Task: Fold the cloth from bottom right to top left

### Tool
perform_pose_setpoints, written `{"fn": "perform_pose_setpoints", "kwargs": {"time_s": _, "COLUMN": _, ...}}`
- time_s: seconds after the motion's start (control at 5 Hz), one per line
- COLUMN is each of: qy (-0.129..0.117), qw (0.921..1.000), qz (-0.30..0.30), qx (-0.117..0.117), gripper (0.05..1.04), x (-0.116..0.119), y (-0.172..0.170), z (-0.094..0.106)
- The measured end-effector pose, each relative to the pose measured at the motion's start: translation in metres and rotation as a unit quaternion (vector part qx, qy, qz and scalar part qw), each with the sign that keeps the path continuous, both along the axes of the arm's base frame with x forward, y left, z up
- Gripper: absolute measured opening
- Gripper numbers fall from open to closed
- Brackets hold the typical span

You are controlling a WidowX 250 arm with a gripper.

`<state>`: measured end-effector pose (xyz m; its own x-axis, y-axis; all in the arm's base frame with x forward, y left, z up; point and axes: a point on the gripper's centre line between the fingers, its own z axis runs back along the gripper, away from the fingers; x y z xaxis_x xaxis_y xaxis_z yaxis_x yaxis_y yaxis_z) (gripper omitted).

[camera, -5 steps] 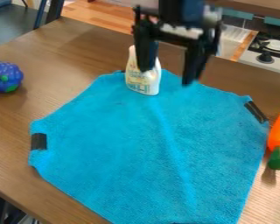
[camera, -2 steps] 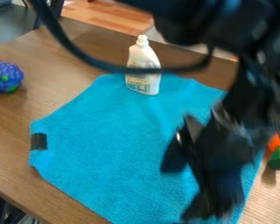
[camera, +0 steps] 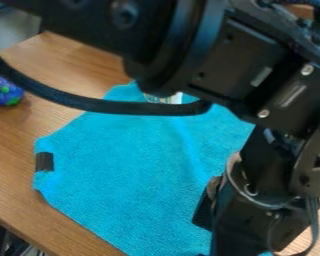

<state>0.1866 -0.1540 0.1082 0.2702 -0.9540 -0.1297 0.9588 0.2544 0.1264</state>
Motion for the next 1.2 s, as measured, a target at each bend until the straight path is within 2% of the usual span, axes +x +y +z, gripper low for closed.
{"fn": "perform_pose_setpoints", "kwargs": {"time_s": 0.2, "qy": -0.005, "qw": 0.9998, "qz": -0.012, "qx": 0.013, "gripper": 1.001, "x": 0.005, "y": -0.001, "z": -0.012}}
{"fn": "perform_pose_setpoints", "kwargs": {"time_s": 0.4, "qy": -0.008, "qw": 0.9999, "qz": -0.007, "qx": 0.012, "gripper": 1.001, "x": 0.008, "y": -0.003, "z": -0.019}}
{"fn": "perform_pose_setpoints", "kwargs": {"time_s": 0.6, "qy": -0.009, "qw": 1.0000, "qz": -0.001, "qx": -0.003, "gripper": 0.953, "x": 0.008, "y": -0.011, "z": -0.026}}
{"fn": "perform_pose_setpoints", "kwargs": {"time_s": 1.0, "qy": -0.022, "qw": 0.9990, "qz": 0.030, "qx": -0.026, "gripper": 0.388, "x": 0.010, "y": -0.011, "z": -0.033}}
{"fn": "perform_pose_setpoints", "kwargs": {"time_s": 1.2, "qy": -0.026, "qw": 0.9983, "qz": 0.044, "qx": -0.026, "gripper": 0.173, "x": 0.010, "y": -0.008, "z": -0.033}}
